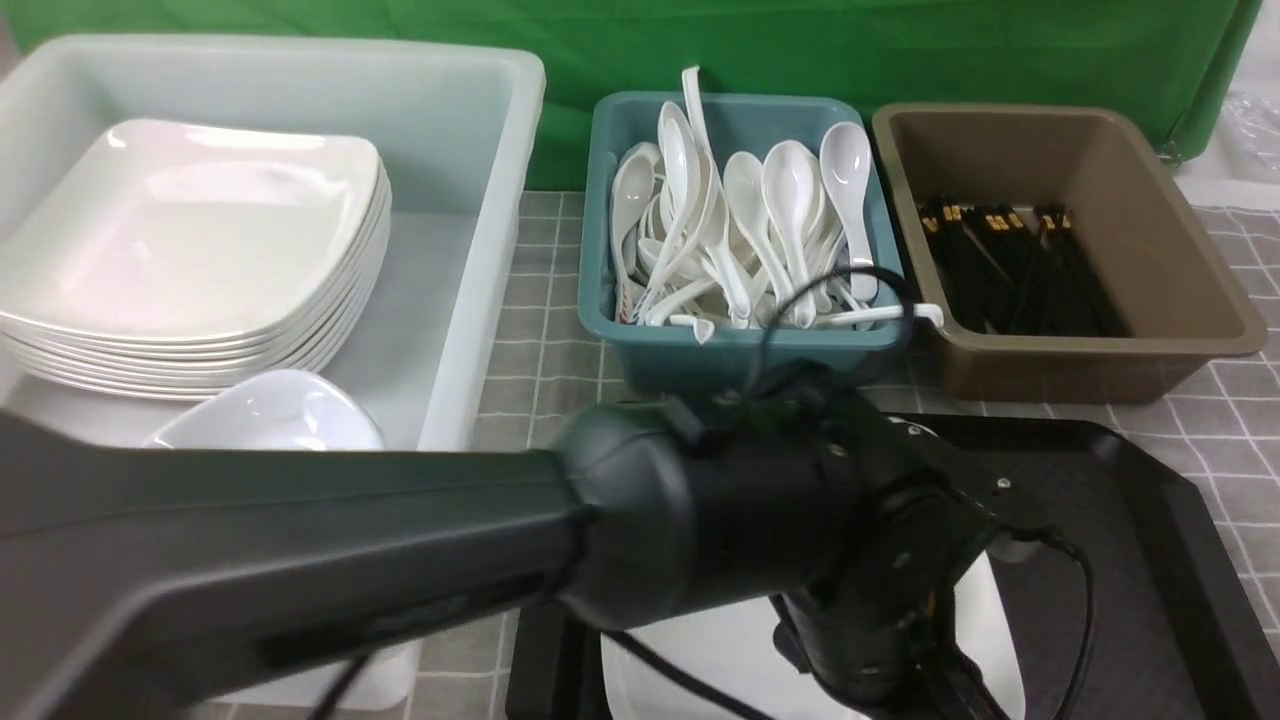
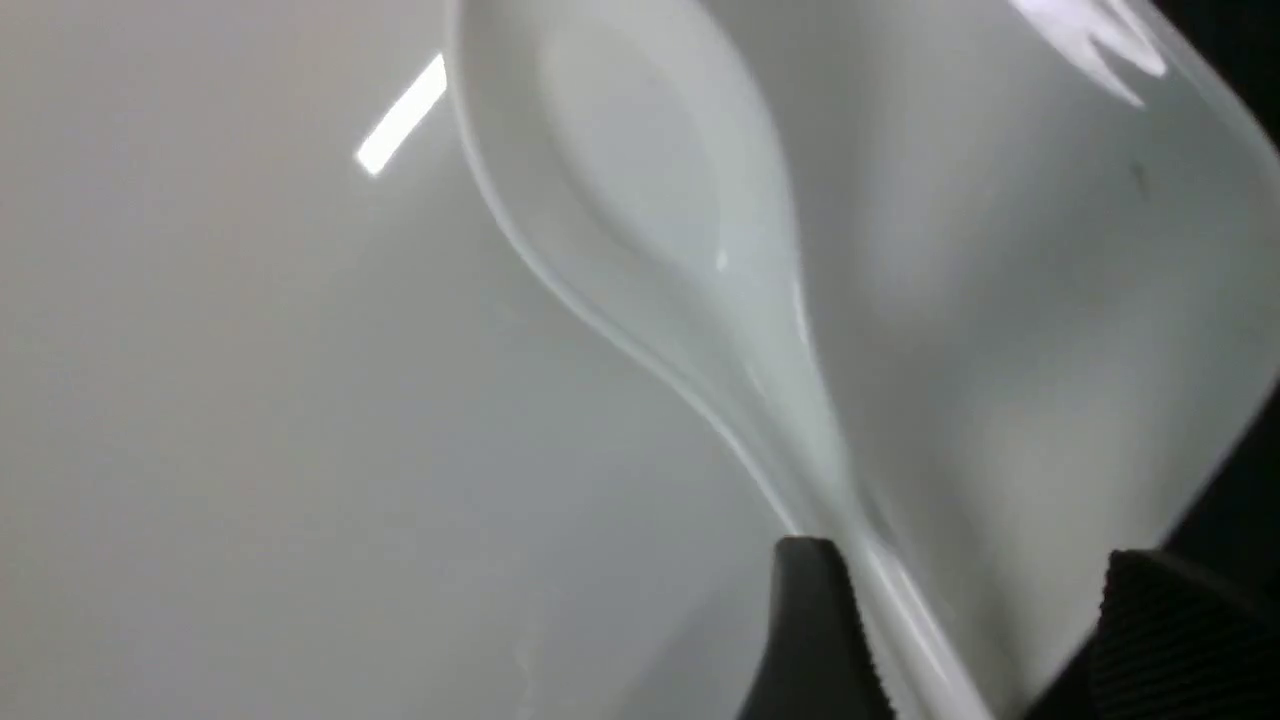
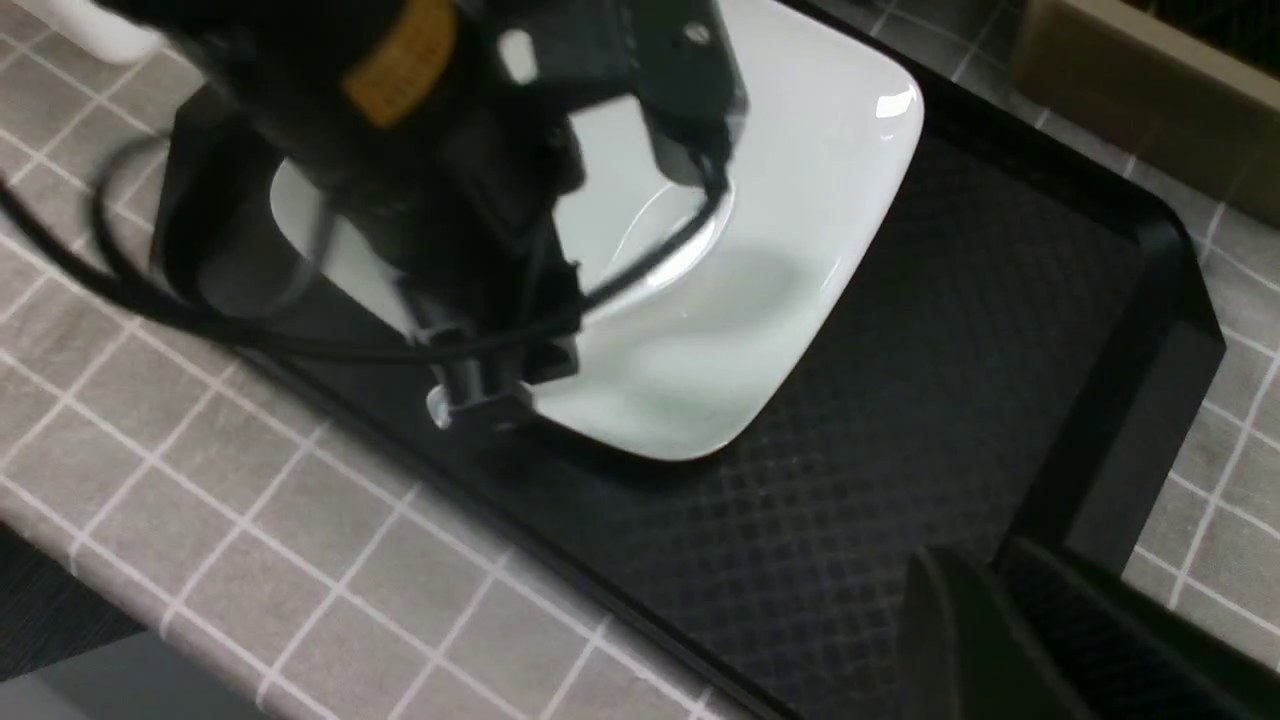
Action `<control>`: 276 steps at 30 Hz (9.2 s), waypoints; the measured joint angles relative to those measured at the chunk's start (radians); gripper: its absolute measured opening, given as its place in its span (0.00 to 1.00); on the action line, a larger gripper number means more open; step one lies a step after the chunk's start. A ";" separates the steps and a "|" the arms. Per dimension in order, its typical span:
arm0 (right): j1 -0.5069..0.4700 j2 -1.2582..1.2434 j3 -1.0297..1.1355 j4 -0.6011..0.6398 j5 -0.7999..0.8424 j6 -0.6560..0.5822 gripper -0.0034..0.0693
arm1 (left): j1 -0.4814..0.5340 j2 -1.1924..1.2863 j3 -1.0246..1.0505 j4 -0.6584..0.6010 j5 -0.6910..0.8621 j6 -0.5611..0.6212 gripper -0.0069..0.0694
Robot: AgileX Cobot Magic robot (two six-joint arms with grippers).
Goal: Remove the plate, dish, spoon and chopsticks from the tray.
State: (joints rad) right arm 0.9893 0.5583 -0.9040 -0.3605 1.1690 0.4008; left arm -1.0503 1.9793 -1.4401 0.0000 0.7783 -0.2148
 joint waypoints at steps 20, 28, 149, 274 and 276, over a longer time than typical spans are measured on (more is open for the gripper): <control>0.000 0.000 0.000 0.015 0.000 -0.035 0.24 | 0.000 0.015 -0.060 0.208 0.024 -0.073 0.24; 0.000 0.000 0.000 0.017 -0.003 -0.037 0.24 | 0.227 -0.063 -0.360 0.326 -0.098 -0.035 0.24; 0.000 0.000 0.001 0.150 -0.195 -0.026 0.32 | -0.017 -0.473 0.639 0.203 -0.333 0.864 0.19; -0.207 -0.013 -0.011 0.206 -0.314 -0.064 0.18 | 0.590 -1.533 1.196 -0.282 -0.778 0.639 0.11; -0.313 -0.040 0.021 0.255 -0.321 -0.161 0.11 | 0.590 -1.533 1.209 -0.282 -0.778 0.639 0.11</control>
State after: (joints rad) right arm 0.6767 0.5180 -0.8826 -0.1050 0.8479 0.2401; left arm -0.4599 0.4461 -0.2311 -0.2816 0.0000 0.4241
